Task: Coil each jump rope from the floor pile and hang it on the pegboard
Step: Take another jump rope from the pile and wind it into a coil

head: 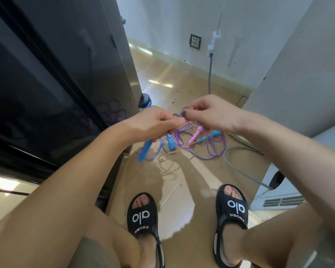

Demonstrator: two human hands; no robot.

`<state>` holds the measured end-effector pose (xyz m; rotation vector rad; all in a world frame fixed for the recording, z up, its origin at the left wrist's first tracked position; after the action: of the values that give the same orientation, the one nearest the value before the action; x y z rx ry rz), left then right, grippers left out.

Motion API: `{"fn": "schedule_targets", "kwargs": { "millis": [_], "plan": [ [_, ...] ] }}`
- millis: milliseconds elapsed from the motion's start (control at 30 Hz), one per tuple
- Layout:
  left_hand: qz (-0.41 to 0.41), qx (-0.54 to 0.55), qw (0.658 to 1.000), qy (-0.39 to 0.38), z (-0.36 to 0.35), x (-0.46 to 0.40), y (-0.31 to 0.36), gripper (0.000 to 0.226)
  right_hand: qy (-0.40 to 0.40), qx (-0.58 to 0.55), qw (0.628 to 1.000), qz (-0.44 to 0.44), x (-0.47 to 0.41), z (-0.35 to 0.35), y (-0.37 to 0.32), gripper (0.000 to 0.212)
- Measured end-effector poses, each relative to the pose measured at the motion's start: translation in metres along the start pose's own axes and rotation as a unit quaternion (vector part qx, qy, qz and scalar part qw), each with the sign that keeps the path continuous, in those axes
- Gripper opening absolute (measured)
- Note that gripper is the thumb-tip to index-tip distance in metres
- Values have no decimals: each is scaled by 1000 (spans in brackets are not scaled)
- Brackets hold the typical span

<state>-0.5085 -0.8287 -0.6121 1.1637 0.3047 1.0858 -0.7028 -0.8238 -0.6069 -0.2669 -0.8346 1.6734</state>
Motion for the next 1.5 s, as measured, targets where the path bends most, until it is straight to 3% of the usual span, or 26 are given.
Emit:
{"fn": "schedule_targets", "kwargs": {
  "millis": [67, 200, 333, 433, 533, 667, 767, 833, 900, 967, 1033, 1233, 1300, 1433, 1500],
  "plan": [
    [5, -14, 1000, 2, 5, 1, -5, 49, 43, 109, 993, 5, -2, 17, 13, 31],
    [3, -29, 999, -16, 1, -1, -5, 47, 7, 171, 984, -55, 0, 23, 32, 33],
    [-10, -34, 999, -18, -5, -4, -5, 45, -106, -54, 992, -45, 4, -3, 15, 33],
    [-17, -40, 999, -25, -3, -3, -5, 43, -138, -84, 987, -14, 3, -12, 5, 28],
    [-28, -10, 999, -26, 1, -1, -4, 38, -101, -80, 992, -12, 2, -2, 5, 38],
    [-9, -13, 1000, -7, 10, 1, -13, 41, 2, 106, 994, -19, 0, 25, 23, 33],
    [-4, -10, 1000, -3, 13, 3, -15, 44, 28, 242, 959, -142, -6, 40, 60, 30],
    [-8, -16, 1000, -9, 9, 2, -11, 40, 27, 325, 928, -179, -6, 31, 65, 30],
    [-10, -7, 1000, -12, 3, 1, -5, 37, 13, 256, 958, -129, -5, 12, 43, 33],
    [-20, 8, 1000, -11, -2, 1, -1, 38, -42, 52, 996, -64, -1, -7, 12, 37],
    [-25, 8, 999, -19, -4, 1, 1, 39, -84, -26, 996, -13, 4, -16, -2, 40],
    [-7, 31, 999, -21, 4, 1, -9, 38, 23, 86, 996, 25, 6, 4, 3, 40],
    [2, 25, 1000, -16, 6, 1, -12, 38, 56, 146, 988, -19, 1, 19, 20, 39],
    [0, 30, 1000, -4, 8, 1, -13, 38, 56, 267, 942, -196, -4, 36, 62, 33],
    [-4, 28, 999, -20, 4, 0, -9, 38, 41, 247, 956, -156, -4, 23, 60, 27]
  ]
}}
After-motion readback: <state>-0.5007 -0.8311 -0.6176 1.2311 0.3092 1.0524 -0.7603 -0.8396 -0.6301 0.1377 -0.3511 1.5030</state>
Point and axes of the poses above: each hand's wrist, its own x-axis away from the middle knuckle, its own z-axis out of the back of the hand, y = z × x, the point moved 1 cm from there along -x, towards the middle knuckle, and after that the axes turned 10 degrees about x, right-handed, at the moved point
